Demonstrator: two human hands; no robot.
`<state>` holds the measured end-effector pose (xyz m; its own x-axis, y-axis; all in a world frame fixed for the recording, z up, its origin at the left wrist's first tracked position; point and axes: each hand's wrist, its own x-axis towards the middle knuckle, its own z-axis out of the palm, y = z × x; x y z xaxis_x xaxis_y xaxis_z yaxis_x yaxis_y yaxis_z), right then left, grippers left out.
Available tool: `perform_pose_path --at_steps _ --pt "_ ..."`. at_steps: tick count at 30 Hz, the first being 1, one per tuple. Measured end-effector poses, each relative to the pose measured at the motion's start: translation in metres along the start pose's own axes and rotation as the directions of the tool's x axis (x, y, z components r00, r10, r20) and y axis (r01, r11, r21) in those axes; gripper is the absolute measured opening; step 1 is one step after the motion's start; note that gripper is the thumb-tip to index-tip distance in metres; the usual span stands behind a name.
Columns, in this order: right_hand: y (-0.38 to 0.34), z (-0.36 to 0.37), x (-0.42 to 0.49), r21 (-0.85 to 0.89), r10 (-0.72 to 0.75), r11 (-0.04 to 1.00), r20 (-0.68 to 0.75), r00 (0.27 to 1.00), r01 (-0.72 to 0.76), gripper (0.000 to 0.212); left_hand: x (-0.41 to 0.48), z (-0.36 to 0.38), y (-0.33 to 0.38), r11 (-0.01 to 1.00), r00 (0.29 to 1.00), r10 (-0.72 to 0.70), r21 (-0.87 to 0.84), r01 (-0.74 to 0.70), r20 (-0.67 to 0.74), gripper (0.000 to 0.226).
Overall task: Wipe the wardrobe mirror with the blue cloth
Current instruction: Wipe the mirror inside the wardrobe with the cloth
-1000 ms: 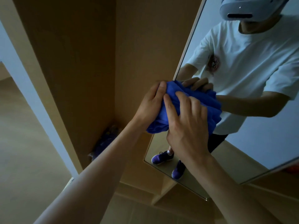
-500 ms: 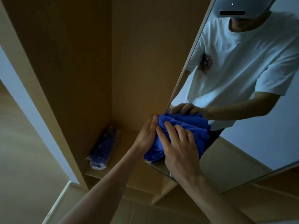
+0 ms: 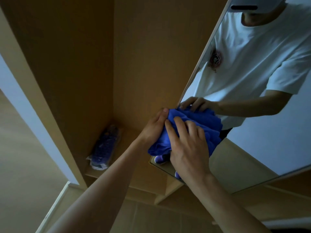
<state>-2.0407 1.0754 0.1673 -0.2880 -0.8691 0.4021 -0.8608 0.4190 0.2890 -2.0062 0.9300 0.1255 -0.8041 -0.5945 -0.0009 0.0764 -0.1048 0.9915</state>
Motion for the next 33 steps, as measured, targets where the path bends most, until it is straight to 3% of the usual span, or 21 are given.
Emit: perform_pose_path --at_steps 2,5,7,10,15,18,27,33 --pt "-0.004 0.017 -0.004 -0.012 -0.028 1.000 0.043 0.999 0.028 0.056 -0.001 -0.005 -0.025 0.996 0.996 -0.091 0.013 0.091 0.004 0.028" --pt "-0.010 0.040 -0.015 -0.014 -0.072 0.997 0.109 0.991 0.074 0.055 -0.002 -0.010 -0.065 0.984 0.984 -0.175 0.018 0.175 0.016 0.064" --pt "-0.010 0.049 -0.021 -0.007 -0.090 0.996 0.143 0.986 0.092 0.056 -0.005 -0.012 -0.077 0.983 0.983 -0.182 0.009 0.182 0.004 0.062" --pt "-0.009 0.050 -0.027 0.012 -0.082 0.997 0.136 0.987 0.081 0.059 -0.010 -0.012 -0.073 0.991 0.991 -0.131 -0.005 0.131 -0.009 0.042" --pt "-0.012 0.027 -0.014 0.061 -0.007 0.998 -0.045 0.999 0.010 0.059 -0.005 -0.015 -0.031 0.997 1.000 0.026 -0.069 -0.027 -0.015 0.032" --pt "-0.011 0.017 -0.008 0.061 0.043 0.997 -0.067 0.997 -0.039 0.063 0.004 -0.016 -0.015 0.995 0.996 0.091 -0.044 -0.090 0.014 0.030" --pt "-0.028 0.067 -0.028 -0.012 -0.031 0.999 0.175 0.984 0.033 0.078 0.003 -0.023 -0.082 0.992 0.987 -0.130 0.004 0.130 0.093 0.037" --pt "-0.042 0.106 -0.047 -0.009 -0.099 0.995 0.230 0.968 0.103 0.057 -0.005 -0.031 -0.143 0.968 0.967 -0.247 -0.029 0.250 0.069 0.049"
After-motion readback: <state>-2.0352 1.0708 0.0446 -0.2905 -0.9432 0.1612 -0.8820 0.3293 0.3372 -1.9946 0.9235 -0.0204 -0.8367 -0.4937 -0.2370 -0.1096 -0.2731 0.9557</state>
